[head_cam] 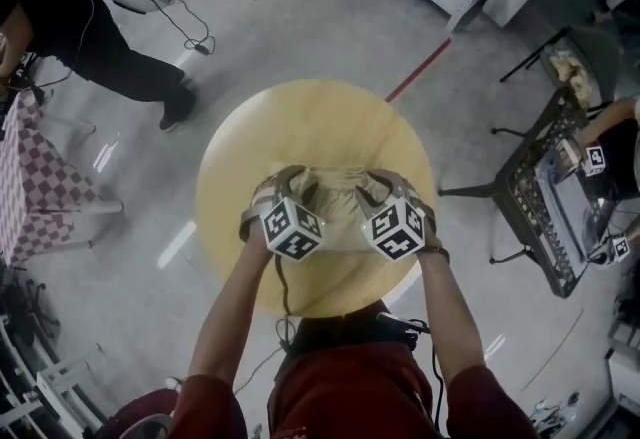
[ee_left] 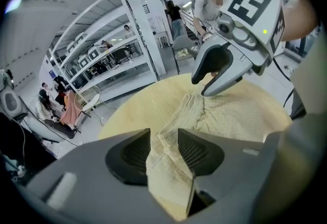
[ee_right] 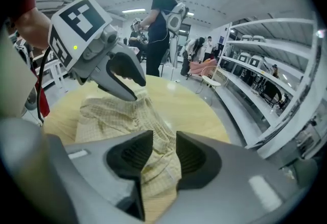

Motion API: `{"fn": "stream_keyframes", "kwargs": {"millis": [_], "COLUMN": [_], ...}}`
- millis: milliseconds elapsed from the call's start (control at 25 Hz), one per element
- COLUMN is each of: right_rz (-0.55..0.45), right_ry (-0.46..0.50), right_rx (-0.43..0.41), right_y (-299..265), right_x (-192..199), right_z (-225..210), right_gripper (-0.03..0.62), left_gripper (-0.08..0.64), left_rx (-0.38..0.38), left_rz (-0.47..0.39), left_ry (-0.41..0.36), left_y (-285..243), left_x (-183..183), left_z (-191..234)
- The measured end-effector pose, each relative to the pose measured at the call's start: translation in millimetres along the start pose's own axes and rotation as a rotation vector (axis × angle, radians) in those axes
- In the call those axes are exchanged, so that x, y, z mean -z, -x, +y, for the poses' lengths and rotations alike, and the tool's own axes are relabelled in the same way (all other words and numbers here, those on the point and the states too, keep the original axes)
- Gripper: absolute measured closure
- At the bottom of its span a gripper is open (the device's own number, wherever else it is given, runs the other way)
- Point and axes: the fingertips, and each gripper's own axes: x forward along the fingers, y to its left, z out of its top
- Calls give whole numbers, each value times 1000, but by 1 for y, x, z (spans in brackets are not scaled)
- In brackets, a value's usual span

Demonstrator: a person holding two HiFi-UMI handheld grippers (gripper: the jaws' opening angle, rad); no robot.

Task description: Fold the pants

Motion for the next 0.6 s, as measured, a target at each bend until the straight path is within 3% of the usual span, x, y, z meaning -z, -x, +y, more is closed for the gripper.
{"fn": "stream_keyframes", "kwargs": {"millis": [280,600], "right_rz": [-134,-377], "right_ry": [-166,-304], "right_rx": [80,245], "right_y": [33,105], "right_x": [-17,-60], "right_z": [10,28], "right_gripper": [459,459], "left_gripper": [377,379], "left_rx": [-83,-243], "left_rz": [-148,-426], "left_ry": [202,416], "left_y": [39,122], "left_x": [-3,-14], "left_z": [0,0]}}
